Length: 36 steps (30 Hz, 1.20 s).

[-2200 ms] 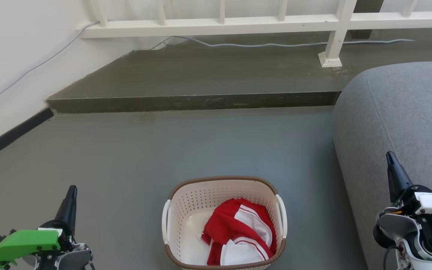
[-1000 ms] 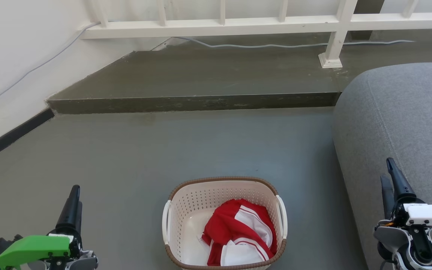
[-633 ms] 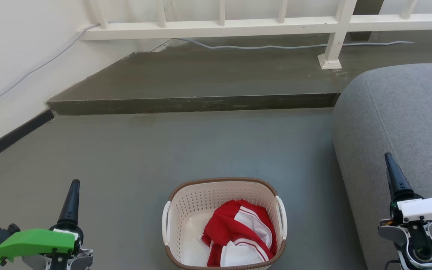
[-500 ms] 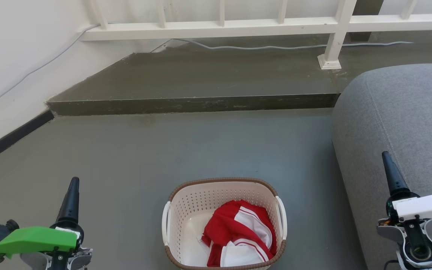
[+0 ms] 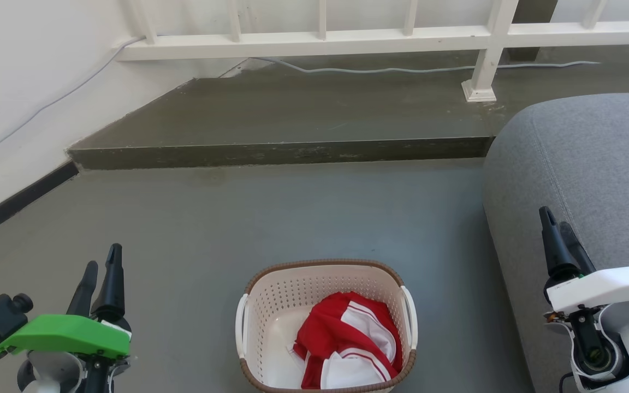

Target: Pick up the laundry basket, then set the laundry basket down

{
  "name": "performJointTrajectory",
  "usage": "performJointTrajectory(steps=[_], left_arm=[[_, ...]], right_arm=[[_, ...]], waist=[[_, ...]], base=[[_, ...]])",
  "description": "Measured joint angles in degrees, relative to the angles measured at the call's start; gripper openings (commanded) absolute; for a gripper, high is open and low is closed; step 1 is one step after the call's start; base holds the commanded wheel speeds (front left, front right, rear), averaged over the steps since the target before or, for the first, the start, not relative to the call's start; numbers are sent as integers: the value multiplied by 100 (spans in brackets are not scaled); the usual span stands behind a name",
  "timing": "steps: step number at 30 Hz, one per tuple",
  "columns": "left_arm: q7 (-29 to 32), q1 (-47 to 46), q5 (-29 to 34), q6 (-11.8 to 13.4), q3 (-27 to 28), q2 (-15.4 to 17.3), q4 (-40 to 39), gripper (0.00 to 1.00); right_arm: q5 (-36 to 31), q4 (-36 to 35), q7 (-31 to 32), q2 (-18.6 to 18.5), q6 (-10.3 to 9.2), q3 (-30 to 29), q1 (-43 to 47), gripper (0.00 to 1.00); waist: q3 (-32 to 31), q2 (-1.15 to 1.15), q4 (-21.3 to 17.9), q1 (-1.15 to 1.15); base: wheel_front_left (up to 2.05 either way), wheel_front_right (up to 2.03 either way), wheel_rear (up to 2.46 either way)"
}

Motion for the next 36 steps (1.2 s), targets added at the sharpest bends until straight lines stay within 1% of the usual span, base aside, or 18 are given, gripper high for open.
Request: performJointTrajectory(steps=[3, 6, 7, 9, 13, 15, 24, 32, 33, 36], left_arm=[[-71, 0, 293, 51, -78, 10, -20, 100], [-129, 0, 594, 94, -187, 13, -42, 100], [-148, 0, 673, 97, -207, 14, -53, 100], [-193, 0, 895, 101, -276, 33, -63, 100], [-252, 0, 1249, 197, -366, 46, -127, 100], [-270, 0, 1321, 202, -383, 56, -138, 100], [-476, 0, 2135, 305, -572, 168, -166, 100], [-622, 1, 2757, 453, -742, 192, -155, 100], [-656, 1, 2818, 454, -746, 194, -149, 100], [-712, 3, 3030, 454, -780, 205, -124, 100]], right_arm=[[-304, -15, -47, -27, -75, 94, 1, 100], [-595, -20, -112, -62, -82, 193, 1, 100], [-686, -31, -135, -71, -135, 220, 1, 100], [-844, -35, -180, -85, -180, 266, 1, 100], [-1185, -42, -263, -89, -229, 387, 2, 100], [-1287, -42, -281, -91, -232, 409, 3, 100], [-1997, -21, -464, -103, -323, 634, 15, 100], [-2597, 10, -593, -126, -400, 766, 17, 100], [-2687, 14, -632, -126, -430, 776, 17, 100], [-2872, 21, -706, -126, -431, 806, 17, 100]], waist=[[-5, 0, -3, 0], [-10, 0, -7, 0], [-12, 0, -8, 0], [-17, 0, -10, 0], [-26, 0, -14, 0], [-28, 0, -15, 0], [-48, 0, -26, 0], [-55, 0, -36, 0], [-56, 0, -37, 0], [-58, 0, -44, 0]], base=[[0, 0, 0], [0, 0, 0], [0, 0, 0], [0, 0, 0], [0, 0, 0], [0, 0, 0], [0, 0, 0], [0, 0, 0], [0, 0, 0], [0, 0, 0]])
